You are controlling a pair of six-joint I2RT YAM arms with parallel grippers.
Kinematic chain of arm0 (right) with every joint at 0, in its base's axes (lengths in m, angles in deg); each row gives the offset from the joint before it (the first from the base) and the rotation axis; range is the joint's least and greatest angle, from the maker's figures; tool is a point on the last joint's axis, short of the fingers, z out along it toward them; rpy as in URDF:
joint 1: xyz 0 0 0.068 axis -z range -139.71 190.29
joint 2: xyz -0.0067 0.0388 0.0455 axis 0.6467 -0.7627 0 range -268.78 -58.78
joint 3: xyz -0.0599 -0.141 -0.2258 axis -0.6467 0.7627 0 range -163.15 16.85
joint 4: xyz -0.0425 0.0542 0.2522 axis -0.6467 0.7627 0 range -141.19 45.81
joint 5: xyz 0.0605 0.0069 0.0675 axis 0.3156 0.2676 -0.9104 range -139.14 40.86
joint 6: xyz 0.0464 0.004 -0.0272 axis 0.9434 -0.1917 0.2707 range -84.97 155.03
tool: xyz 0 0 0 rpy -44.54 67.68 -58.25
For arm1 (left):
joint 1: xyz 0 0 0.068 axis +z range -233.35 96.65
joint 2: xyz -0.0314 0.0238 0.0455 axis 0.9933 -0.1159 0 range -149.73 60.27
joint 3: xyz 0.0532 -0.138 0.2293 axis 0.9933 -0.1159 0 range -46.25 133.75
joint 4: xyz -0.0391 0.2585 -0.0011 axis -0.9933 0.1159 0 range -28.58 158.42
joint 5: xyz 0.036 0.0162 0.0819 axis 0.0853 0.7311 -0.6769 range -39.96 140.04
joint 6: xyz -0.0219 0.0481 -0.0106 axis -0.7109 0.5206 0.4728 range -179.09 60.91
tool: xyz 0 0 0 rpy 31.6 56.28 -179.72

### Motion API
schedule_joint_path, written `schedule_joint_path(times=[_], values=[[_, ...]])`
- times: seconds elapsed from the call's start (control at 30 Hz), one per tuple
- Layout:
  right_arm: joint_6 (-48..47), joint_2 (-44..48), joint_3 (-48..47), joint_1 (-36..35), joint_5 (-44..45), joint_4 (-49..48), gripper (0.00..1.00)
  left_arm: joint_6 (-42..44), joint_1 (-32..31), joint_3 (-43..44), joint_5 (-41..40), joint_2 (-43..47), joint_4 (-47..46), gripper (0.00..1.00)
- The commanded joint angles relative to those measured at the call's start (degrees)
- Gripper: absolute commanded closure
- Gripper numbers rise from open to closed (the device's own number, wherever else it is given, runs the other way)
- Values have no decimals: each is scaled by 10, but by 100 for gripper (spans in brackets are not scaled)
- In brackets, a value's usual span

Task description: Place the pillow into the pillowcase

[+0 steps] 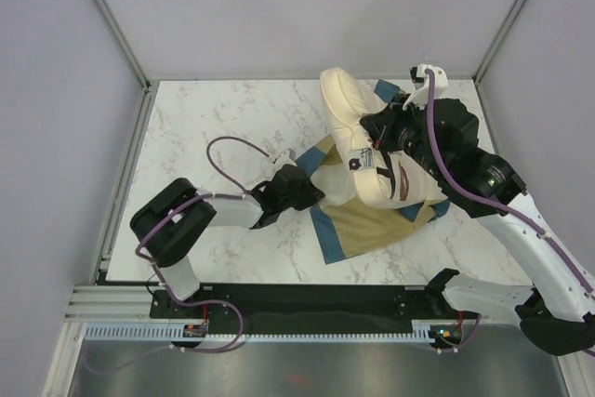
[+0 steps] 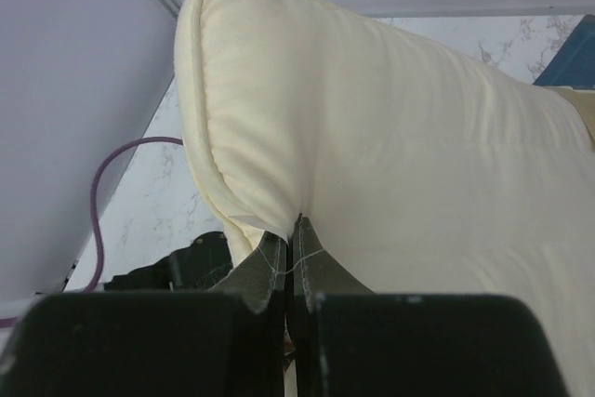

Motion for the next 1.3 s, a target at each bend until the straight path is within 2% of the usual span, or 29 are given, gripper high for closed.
schedule_joint_path(times=[0.0,0.1,0.23,0.33,0.53,0.67,0.7,0.73,0.77,0.8,0.87,0.9,1.1,1.2,1.27], values=[[8,10,-4,2,-1,-40,100,80,-2,-28,-14,125,-100,98],[7,3,-7,2,-11,-41,100,116,-2,-19,19,211,-89,98],[4,-11,-10,2,-37,-40,100,136,-2,55,55,298,5,98],[4,-21,9,2,-54,-41,100,134,-2,84,69,351,34,98],[12,-47,67,2,-86,-71,100,155,-1,167,101,387,122,98],[15,-62,78,1,-99,-79,98,163,-1,192,107,413,139,98],[13,-63,78,1,-100,-79,95,163,-1,184,107,421,139,98],[11,-64,77,0,-111,-79,90,169,-1,176,111,428,182,98],[4,-63,77,1,-117,-79,79,171,-1,164,106,440,192,98],[-1,-60,76,1,-123,-79,59,173,-1,121,99,464,196,98],[-14,-53,71,1,-109,-64,46,180,-2,66,83,494,190,98],[-20,-44,60,0,-100,-55,40,185,-1,9,77,520,184,98],[-48,-21,12,1,-18,15,32,196,-1,-165,60,601,149,98],[-48,2,23,1,8,17,25,206,-2,-205,60,625,148,98],[-50,20,32,1,22,19,24,210,-2,-216,43,639,152,98]])
